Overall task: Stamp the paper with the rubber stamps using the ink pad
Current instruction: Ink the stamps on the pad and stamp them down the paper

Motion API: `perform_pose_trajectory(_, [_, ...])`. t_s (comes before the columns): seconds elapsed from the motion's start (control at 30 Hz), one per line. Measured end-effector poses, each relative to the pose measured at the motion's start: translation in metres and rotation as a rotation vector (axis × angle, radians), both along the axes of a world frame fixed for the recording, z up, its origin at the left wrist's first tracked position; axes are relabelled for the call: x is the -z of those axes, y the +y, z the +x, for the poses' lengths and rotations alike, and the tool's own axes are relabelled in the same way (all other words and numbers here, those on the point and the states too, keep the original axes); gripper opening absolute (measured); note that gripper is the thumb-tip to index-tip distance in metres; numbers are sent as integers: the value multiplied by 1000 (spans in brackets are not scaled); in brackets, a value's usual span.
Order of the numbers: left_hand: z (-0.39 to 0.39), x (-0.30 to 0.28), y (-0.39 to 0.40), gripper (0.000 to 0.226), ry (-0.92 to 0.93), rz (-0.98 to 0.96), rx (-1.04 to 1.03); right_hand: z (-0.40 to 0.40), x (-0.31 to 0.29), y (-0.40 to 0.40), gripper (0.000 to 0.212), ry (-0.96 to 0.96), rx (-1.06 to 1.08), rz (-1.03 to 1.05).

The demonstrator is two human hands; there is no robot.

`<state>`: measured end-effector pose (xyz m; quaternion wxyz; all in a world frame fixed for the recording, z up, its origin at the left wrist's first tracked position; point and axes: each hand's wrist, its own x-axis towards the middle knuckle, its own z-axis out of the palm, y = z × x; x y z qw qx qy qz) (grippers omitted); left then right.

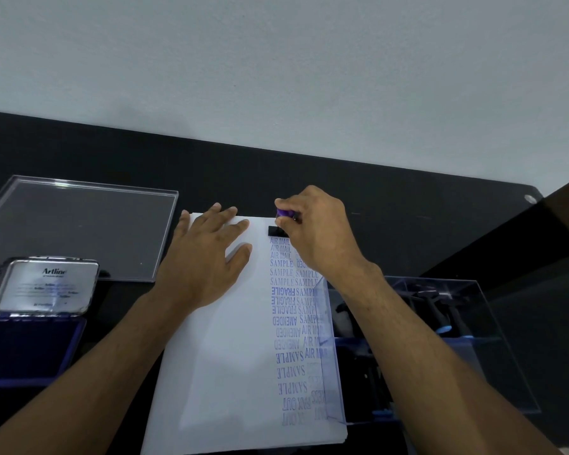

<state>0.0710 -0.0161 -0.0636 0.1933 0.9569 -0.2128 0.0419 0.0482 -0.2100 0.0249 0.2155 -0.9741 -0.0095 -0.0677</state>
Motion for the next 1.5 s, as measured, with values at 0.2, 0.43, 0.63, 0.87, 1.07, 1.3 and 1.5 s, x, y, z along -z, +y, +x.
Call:
perform_pose_trajectory(0.2, [0,-1,0,69,8,11,0,1,0,1,34,11,15,14])
perform_pose_trajectory(0.43, [0,0,1,68,-4,11,6,-2,1,-3,33,-27,46,70])
perform_pose_trajectory(0.63, [-1,0,2,74,-9,-6,4,-8,2,-22,15,-202,307,421])
perform_pose_trajectory(0.87, [-1,2,1,68,-14,3,0,-15,4,-29,15,-217,486,644])
perform_pose_trajectory(1.07, [-1,2,1,66,2,11,-6,-17,5,-30,14,-207,503,674])
perform_pose_trajectory(1.3, [-1,1,1,67,12,3,-4,-17,9,-31,14,-199,499,653])
perform_pose_trajectory(1.5, [-1,-1,1,66,14,-2,2,-18,6,-29,13,-196,499,655])
